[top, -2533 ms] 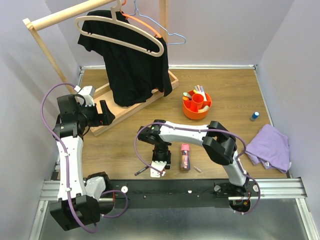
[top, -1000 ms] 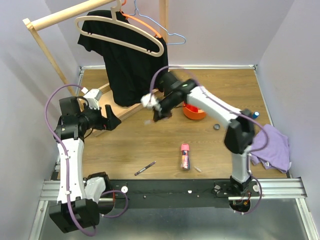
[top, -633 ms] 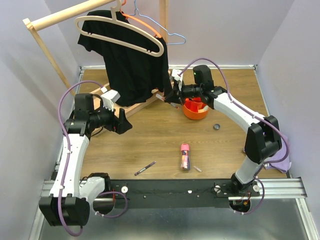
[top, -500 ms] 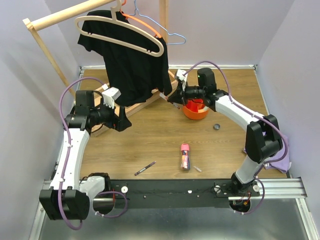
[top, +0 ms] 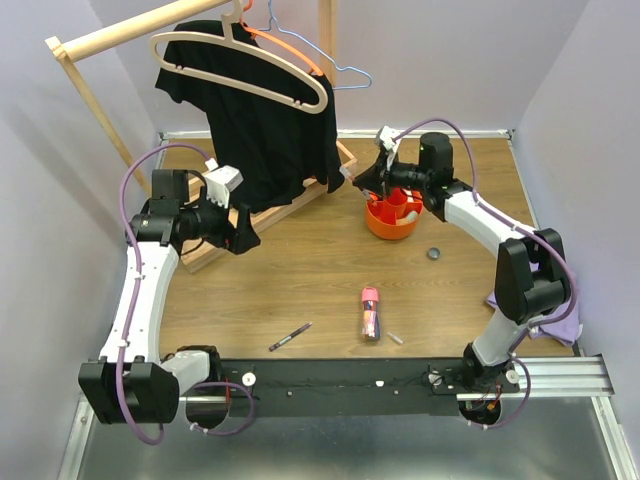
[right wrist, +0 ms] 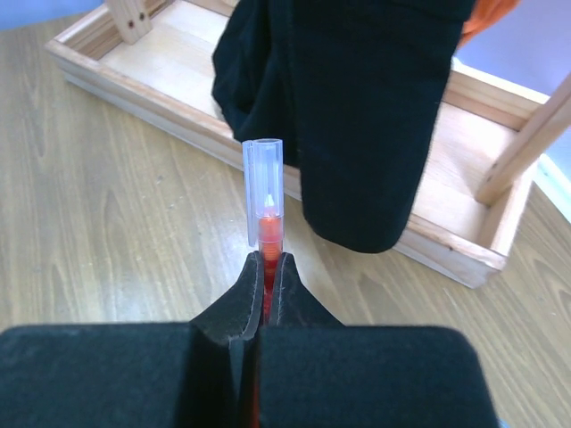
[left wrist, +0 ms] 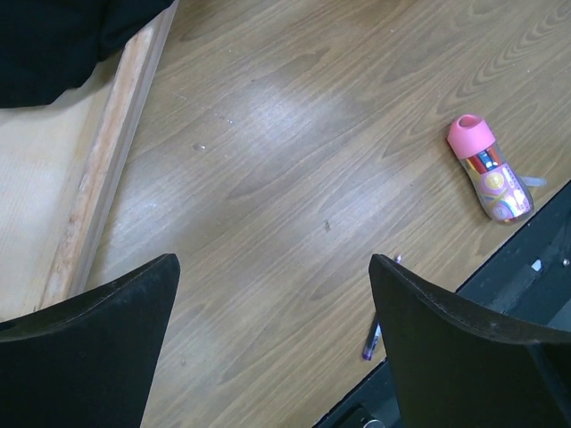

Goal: Sort the stationery into containers
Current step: Place the pen in the storage box.

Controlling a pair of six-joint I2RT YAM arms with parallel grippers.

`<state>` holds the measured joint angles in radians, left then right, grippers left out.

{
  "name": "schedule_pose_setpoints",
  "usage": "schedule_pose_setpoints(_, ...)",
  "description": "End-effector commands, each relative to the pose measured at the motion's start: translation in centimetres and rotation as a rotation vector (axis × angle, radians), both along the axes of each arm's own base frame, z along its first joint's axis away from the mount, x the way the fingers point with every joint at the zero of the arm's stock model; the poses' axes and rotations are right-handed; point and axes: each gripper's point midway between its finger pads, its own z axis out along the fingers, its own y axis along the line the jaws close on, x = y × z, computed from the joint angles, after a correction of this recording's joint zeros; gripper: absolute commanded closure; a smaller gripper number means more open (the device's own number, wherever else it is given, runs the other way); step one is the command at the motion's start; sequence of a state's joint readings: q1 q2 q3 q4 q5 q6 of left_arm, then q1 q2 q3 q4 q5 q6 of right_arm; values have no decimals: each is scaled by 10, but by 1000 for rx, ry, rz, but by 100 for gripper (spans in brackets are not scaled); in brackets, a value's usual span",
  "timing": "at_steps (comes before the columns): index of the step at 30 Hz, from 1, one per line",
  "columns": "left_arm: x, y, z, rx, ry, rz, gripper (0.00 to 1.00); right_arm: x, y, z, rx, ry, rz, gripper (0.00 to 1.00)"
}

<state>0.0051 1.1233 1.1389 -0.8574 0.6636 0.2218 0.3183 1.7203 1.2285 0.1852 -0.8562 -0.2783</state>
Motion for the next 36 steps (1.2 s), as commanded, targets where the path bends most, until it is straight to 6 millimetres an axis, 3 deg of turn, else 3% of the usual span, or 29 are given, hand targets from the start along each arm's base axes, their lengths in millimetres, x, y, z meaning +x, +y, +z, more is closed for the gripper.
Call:
schedule_pose_setpoints(1, 8, 3, 9, 23, -28, 3, 4, 10, -9, -8, -13, -25, -41, 99)
schedule_pose_setpoints(7, 12, 3, 13, 25, -36, 6, 4, 9, -16, -26, -40, 2, -60, 99)
schedule_pose_setpoints(22, 14, 3, 12, 22, -38, 6, 4, 8, -28, -50, -74, 20, -115, 97)
schedule_pose_setpoints(24, 15, 4, 15, 26, -46, 8, 4, 7, -29, -52, -77, 29, -118, 92)
schedule_pose_setpoints(26, 13, 4, 14, 33, -47, 5, 4, 4, -30, -51, -80, 29, -116, 77)
schedule_pose_setpoints(30, 10, 4, 12, 30, -41, 8, 4, -1, -32, -41, -80, 24, -123, 60)
schedule_pose_setpoints(33, 6, 5, 9, 37, -39, 3, 4, -6, -35, -25, -75, 14, -133, 53)
schedule_pose_setpoints(36, -8, -3, 1, 95, -30, -71, 4, -14, -38, -11, -78, 13, -137, 52)
